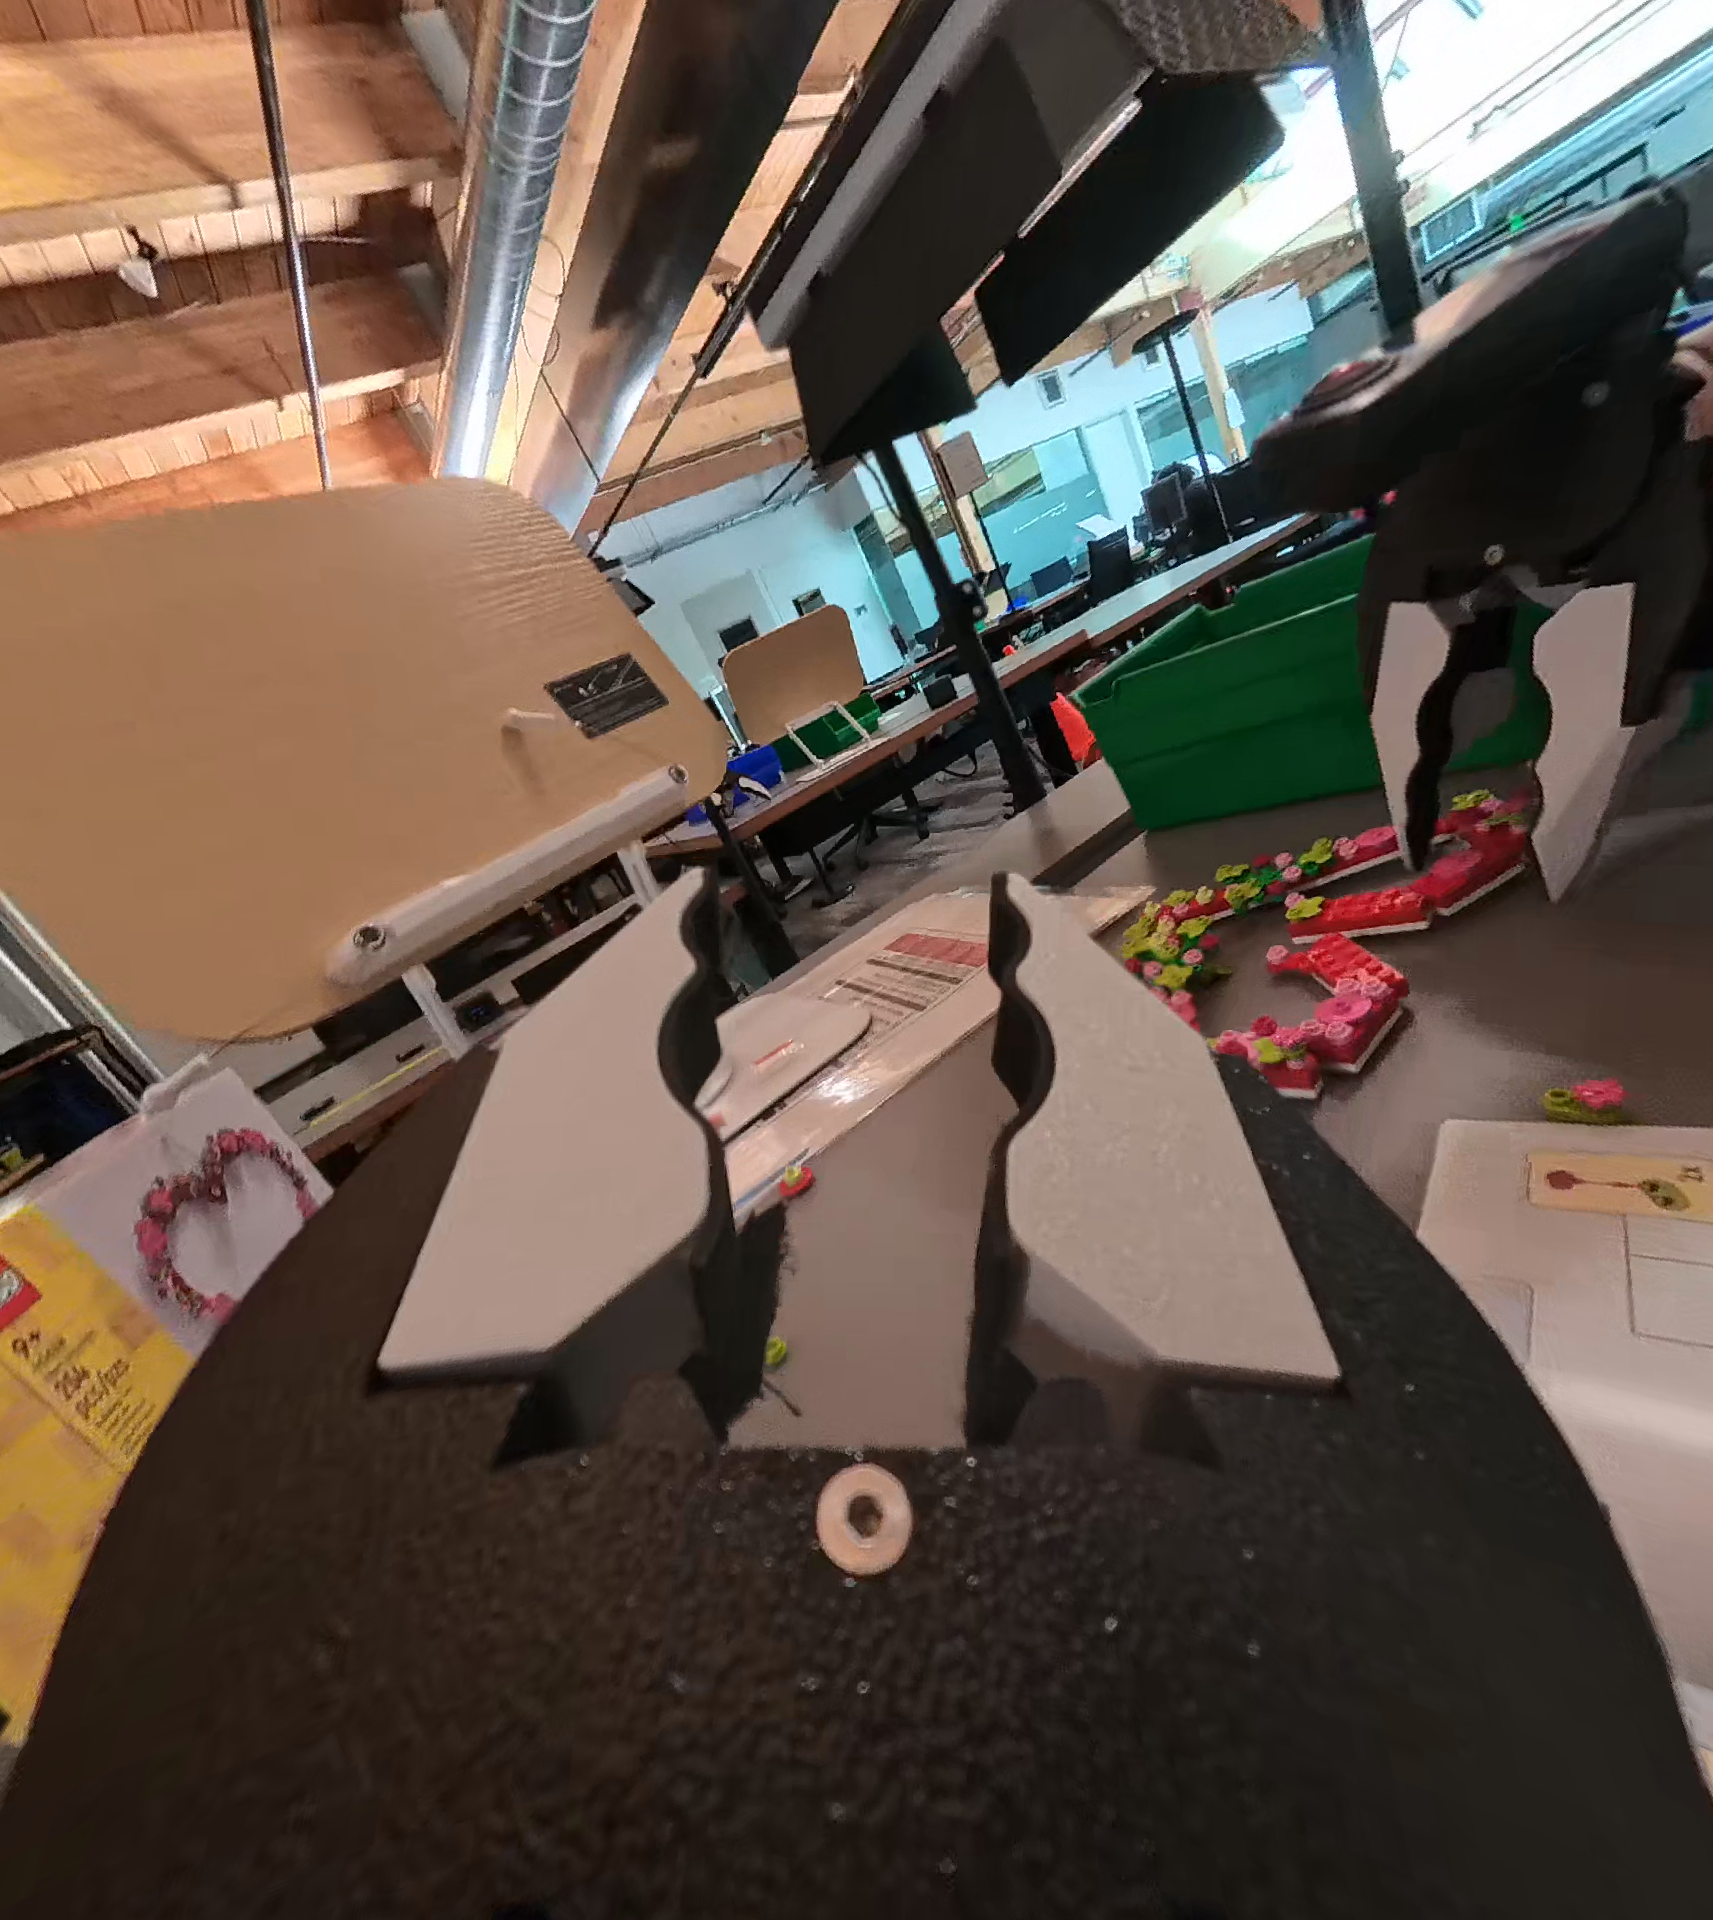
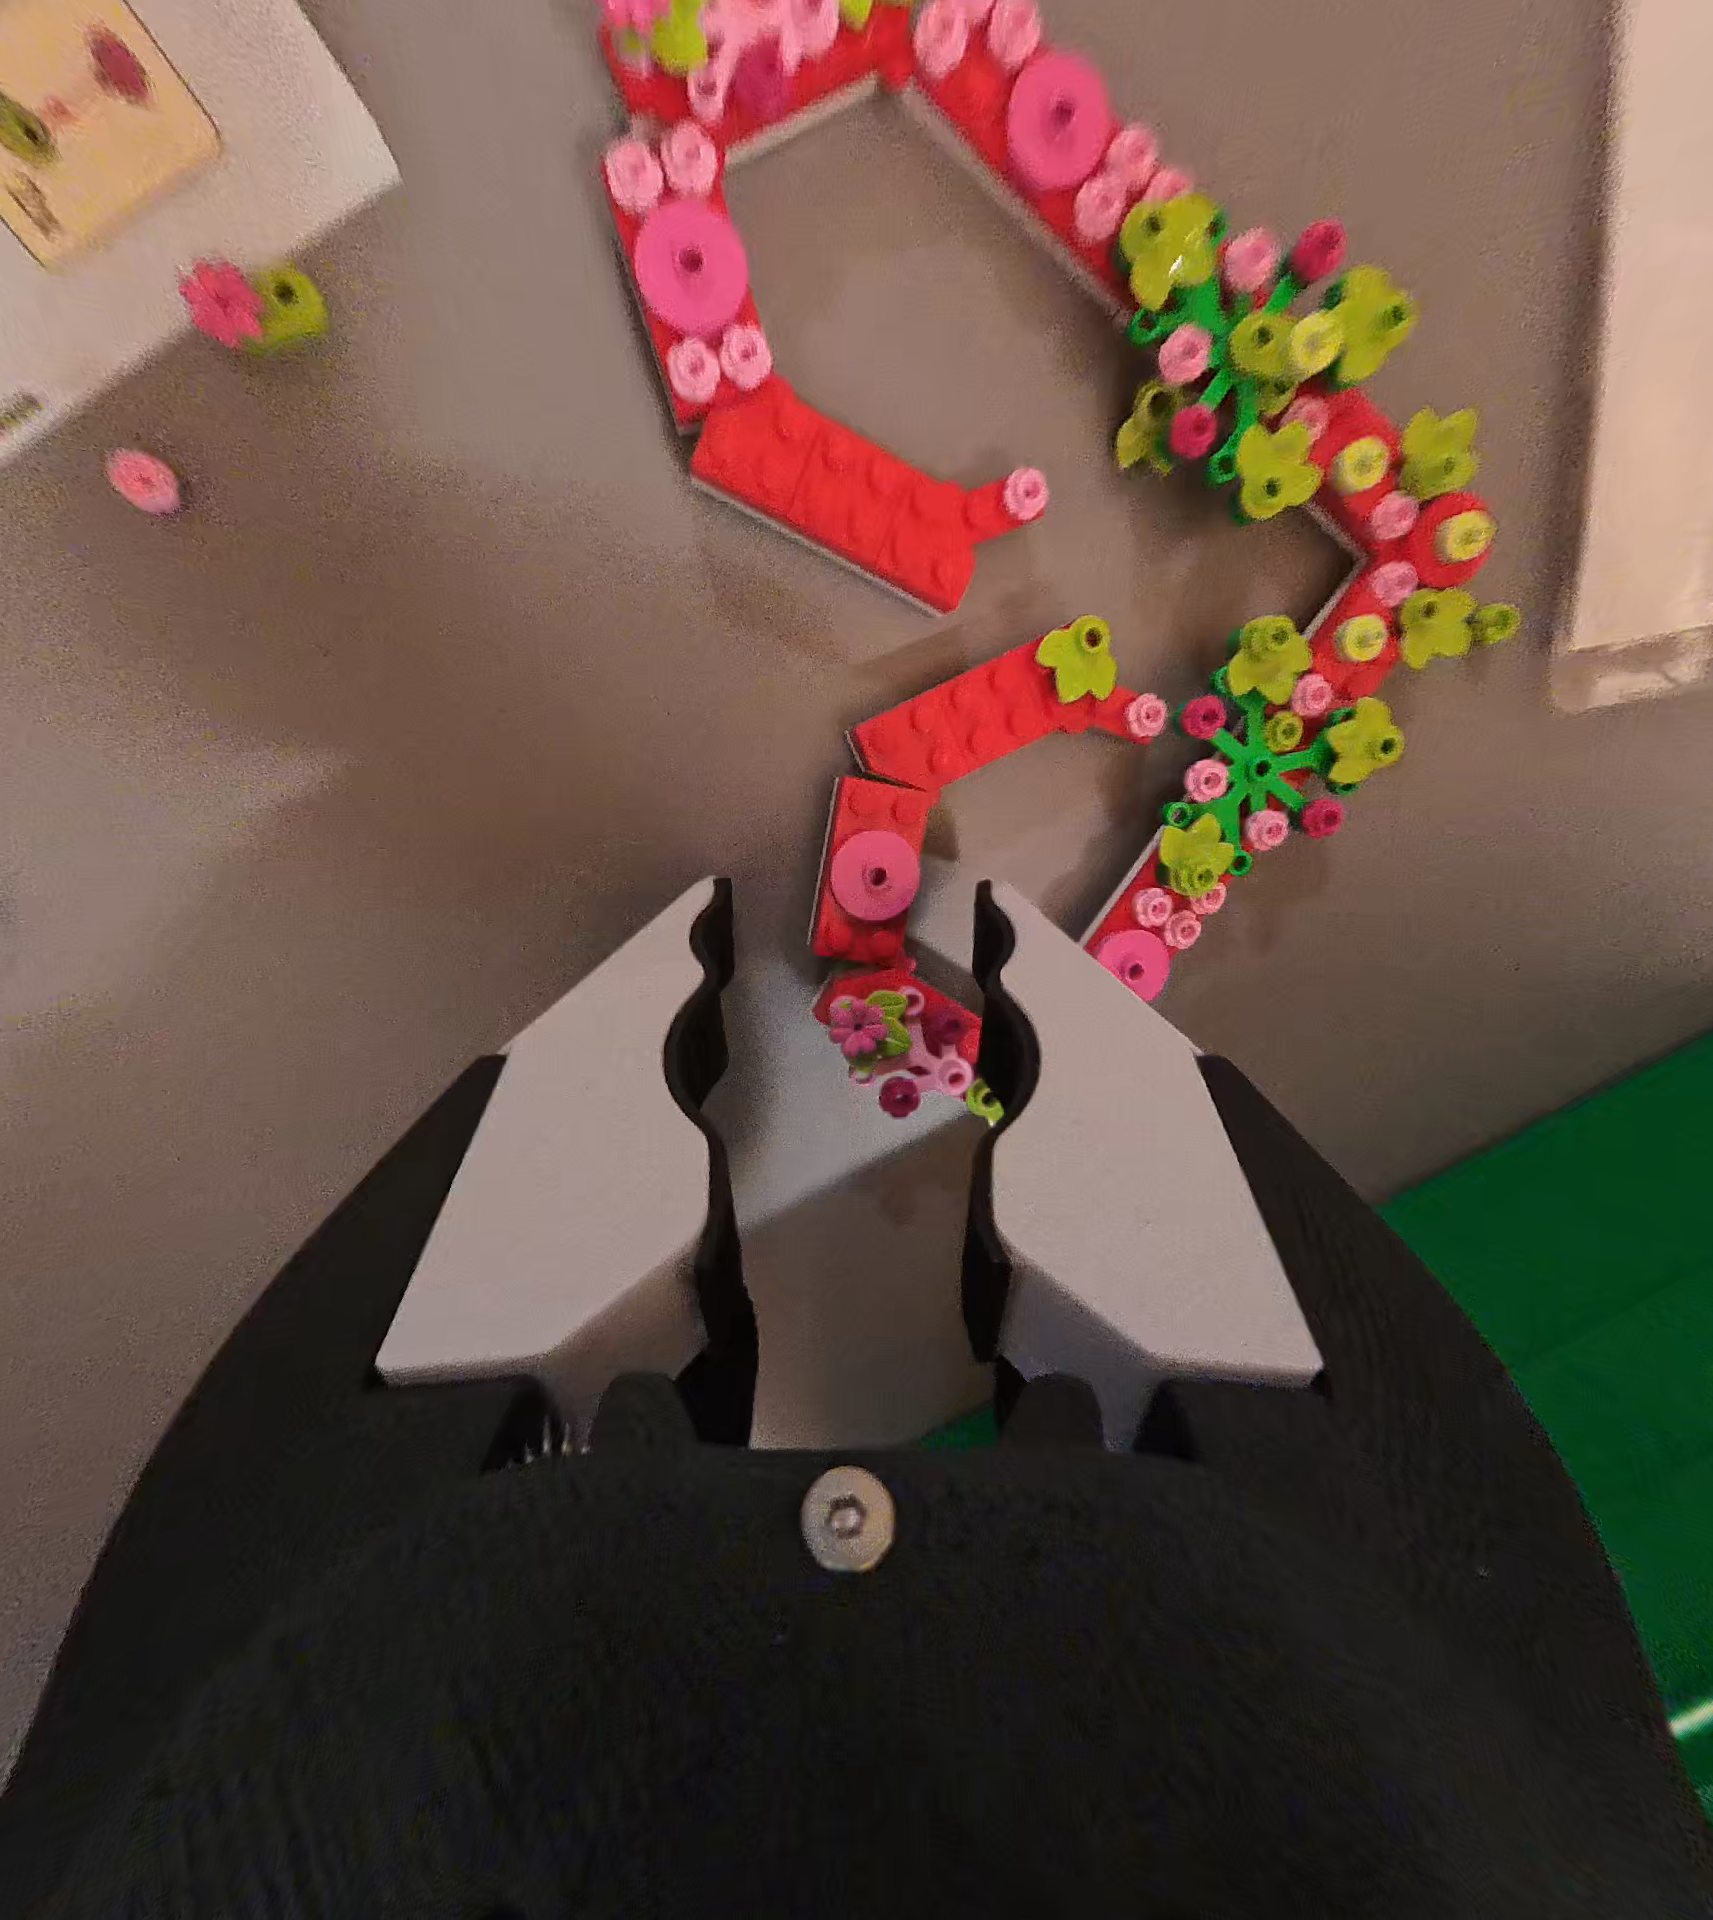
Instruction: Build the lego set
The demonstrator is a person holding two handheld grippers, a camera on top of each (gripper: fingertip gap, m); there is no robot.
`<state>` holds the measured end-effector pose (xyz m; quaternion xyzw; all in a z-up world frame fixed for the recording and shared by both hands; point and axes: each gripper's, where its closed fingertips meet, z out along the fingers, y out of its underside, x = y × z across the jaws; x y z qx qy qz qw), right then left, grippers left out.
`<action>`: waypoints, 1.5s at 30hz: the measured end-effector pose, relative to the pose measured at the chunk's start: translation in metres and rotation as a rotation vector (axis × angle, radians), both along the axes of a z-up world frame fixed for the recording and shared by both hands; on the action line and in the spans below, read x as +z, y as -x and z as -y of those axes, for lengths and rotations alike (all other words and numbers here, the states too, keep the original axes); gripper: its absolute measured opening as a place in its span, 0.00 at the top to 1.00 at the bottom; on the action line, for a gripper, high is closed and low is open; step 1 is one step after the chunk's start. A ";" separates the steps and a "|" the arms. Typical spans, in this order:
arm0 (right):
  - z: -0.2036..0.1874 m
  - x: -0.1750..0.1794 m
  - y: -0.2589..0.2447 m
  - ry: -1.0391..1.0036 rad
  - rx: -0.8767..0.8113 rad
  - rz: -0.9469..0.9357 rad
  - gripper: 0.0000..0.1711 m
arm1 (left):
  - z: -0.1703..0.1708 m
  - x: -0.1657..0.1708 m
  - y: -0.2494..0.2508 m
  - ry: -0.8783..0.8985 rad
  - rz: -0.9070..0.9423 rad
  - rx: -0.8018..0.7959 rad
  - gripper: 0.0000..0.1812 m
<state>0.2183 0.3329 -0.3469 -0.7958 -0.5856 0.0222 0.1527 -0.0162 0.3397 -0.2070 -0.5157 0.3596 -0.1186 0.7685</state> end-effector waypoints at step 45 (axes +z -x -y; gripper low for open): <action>-0.029 0.010 0.041 -0.172 0.523 -0.009 0.90 | -0.016 -0.023 0.006 0.036 -0.025 0.034 0.75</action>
